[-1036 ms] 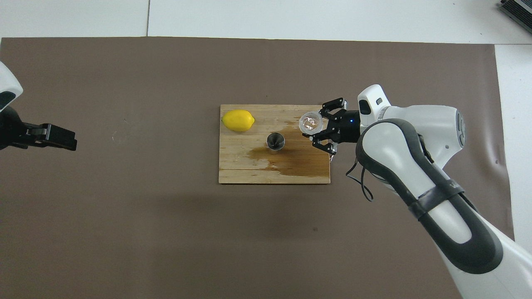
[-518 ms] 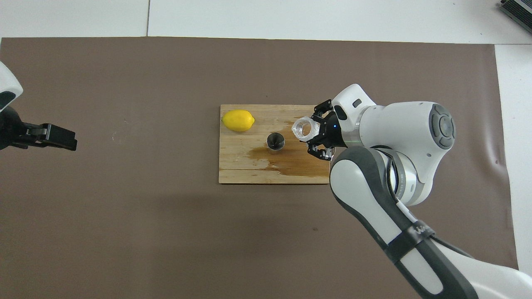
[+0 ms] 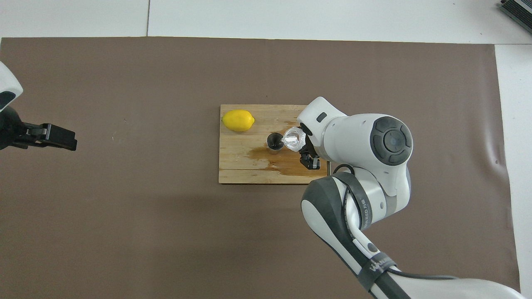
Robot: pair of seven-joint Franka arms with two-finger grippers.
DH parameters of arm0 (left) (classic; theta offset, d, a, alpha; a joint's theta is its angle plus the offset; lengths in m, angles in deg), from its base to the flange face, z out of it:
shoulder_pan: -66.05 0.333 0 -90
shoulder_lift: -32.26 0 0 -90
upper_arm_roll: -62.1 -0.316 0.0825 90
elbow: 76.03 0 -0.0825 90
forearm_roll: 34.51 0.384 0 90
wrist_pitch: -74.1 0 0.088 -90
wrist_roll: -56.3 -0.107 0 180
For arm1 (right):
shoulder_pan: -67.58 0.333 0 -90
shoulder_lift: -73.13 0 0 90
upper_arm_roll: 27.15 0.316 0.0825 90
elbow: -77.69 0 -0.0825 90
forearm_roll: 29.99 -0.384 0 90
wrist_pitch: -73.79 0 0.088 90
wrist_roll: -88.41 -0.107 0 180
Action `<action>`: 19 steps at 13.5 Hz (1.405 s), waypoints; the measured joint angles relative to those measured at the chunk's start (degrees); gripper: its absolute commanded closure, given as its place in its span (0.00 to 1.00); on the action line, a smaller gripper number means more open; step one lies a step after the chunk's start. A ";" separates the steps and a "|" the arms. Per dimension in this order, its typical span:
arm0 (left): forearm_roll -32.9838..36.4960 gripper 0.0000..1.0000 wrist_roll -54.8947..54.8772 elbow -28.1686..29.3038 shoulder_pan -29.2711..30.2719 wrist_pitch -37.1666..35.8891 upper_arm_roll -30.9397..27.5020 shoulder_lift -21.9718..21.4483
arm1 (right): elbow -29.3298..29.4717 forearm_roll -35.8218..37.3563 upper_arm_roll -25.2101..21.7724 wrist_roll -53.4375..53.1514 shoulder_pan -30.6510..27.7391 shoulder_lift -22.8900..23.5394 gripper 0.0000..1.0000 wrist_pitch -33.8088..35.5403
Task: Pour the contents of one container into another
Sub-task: 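Tilt the white cup with the right gripper above the metal cup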
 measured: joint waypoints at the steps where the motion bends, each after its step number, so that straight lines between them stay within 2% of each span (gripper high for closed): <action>1: 0.00 0.00 0.00 0.00 0.00 0.00 0.00 0.00 | 0.01 1.77 -0.03 -1.01 0.38 0.00 1.00 0.00; 5: 0.00 0.00 0.01 0.00 0.00 0.00 0.00 0.00 | 0.12 9.28 0.00 -6.05 1.76 0.00 1.00 0.00; 15: 0.00 0.00 0.02 0.00 0.00 0.00 0.00 0.00 | 0.37 10.50 -0.04 -7.46 1.90 -0.01 1.00 -0.02; 19: 0.00 0.00 0.02 0.00 0.00 0.00 0.00 0.00 | 0.39 14.44 -0.03 -9.89 1.94 -0.01 1.00 -0.02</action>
